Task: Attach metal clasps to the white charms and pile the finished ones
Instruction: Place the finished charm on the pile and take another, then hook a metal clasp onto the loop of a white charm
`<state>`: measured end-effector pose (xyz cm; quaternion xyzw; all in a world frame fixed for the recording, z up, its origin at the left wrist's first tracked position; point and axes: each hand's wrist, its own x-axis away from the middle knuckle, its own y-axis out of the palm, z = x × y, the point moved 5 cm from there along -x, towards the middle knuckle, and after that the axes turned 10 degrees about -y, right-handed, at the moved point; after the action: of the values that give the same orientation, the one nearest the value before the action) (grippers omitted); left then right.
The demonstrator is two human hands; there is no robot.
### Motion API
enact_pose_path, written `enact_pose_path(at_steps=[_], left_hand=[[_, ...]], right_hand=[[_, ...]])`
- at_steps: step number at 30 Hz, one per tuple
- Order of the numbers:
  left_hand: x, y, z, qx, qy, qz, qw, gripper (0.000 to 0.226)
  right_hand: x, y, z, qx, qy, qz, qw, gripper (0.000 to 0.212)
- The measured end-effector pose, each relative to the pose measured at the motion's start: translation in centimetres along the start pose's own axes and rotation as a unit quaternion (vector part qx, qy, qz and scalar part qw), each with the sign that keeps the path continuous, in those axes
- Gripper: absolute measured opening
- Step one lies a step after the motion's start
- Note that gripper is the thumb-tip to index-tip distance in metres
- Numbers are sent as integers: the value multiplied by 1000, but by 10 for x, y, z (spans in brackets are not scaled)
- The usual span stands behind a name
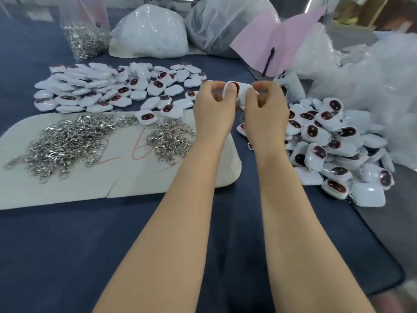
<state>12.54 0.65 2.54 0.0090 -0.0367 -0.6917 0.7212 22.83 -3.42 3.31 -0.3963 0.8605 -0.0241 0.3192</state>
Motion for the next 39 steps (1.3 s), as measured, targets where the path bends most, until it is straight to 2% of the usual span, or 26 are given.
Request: enact_pose_path(at_steps=[3, 8, 13, 16, 18, 21, 24, 26, 29, 32, 36, 39], left_hand=[[9, 48, 2, -39, 13, -45, 998, 6], [22, 110, -3, -121, 15, -87, 989, 9], [22, 140, -20, -274, 13, -95, 957, 14], [15, 144, -31, -327, 0, -103, 939, 20], [11, 144, -33, -347, 0, -103, 932, 27], [9, 142, -27, -291, 5, -114, 950, 35], [10, 127, -17, -131, -20, -117, 984, 21], [5, 105, -8, -78, -16, -77, 994, 16], [-11, 59, 7, -29, 1, -12, 999, 14], [-28, -1, 19, -16, 11, 62, 998, 12], [-45, -80, 16, -21, -18, 163, 986, 12], [-48, -118, 0, -12, -68, 179, 981, 14]], right_hand=[[-10, -44, 15, 60, -8, 74, 995, 20], [-18, -89, 45, 153, 23, 128, 980, 23], [-22, -101, 72, 213, 80, 77, 971, 35], [-19, -98, 83, 257, 99, 36, 961, 42], [-19, -97, 83, 256, 97, 44, 961, 41], [-19, -97, 76, 243, 77, 86, 963, 40], [-20, -92, 61, 244, 46, 121, 961, 37], [-21, -77, 47, 201, 11, 130, 971, 33], [-17, -31, 23, 76, -23, 75, 994, 25], [-4, 37, 1, 18, -26, -56, 998, 21], [22, 129, -22, 63, -70, -235, 968, 27], [33, 163, -19, 160, -83, -287, 941, 38]])
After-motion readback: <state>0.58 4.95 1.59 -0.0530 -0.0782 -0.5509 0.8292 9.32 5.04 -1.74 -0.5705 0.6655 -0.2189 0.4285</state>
